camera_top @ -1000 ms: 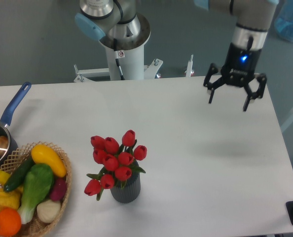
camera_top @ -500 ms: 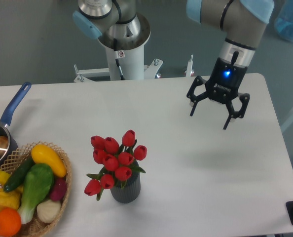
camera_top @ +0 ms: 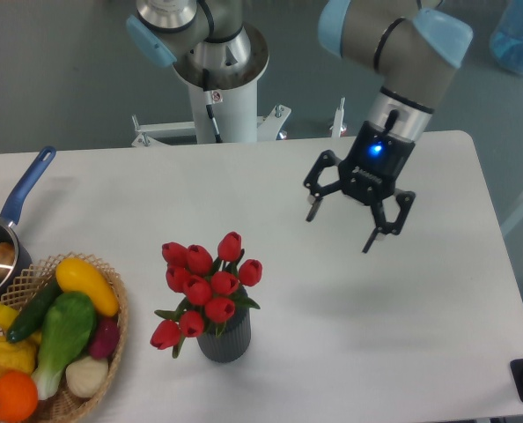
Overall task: Pick up the flowers from the vase
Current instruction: 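Move the open gripper down toward the red tulip heads in the vase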
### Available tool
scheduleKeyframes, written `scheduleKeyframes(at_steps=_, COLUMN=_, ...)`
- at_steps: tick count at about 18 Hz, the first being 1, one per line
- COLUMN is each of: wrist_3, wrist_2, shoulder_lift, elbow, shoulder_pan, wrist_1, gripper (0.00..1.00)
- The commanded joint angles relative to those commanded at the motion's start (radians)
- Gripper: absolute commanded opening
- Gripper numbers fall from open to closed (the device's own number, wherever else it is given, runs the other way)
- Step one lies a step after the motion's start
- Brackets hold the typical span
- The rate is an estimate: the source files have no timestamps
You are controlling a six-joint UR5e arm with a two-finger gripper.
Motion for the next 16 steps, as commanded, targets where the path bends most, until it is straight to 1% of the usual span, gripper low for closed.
scheduleKeyframes(at_steps=2, wrist_3=0.009, wrist_2=-0.009, shoulder_lift=-0.015, elbow=-0.002, shoulder_pan=-0.003, wrist_1=0.002, gripper=1.00)
scheduleKeyframes(at_steps=4, wrist_3=0.015, wrist_2=-0.035, shoulder_lift=-0.017, elbow=-0.008, shoulder_pan=-0.009, wrist_1=0.002, gripper=1.00)
scheduleKeyframes(at_steps=8, wrist_3=0.014, wrist_2=-0.063, shoulder_lift=-0.040, elbow=-0.008, shoulder_pan=-0.071, wrist_1=0.006, gripper=1.00)
scheduleKeyframes(at_steps=9, wrist_3=0.015, wrist_2=-0.063, shoulder_lift=-0.046, elbow=-0.008, shoulder_pan=-0.075, wrist_1=0.011, gripper=1.00)
scheduleKeyframes(at_steps=12, wrist_3=0.015, wrist_2=-0.061, shoulder_lift=-0.049, elbow=-0.021, shoulder_pan=-0.095, wrist_1=0.009, gripper=1.00)
scheduleKeyframes(at_steps=16, wrist_3=0.023, wrist_2=-0.072, shoulder_lift=-0.051, elbow=-0.032, shoulder_pan=-0.098, wrist_1=0.009, gripper=1.00)
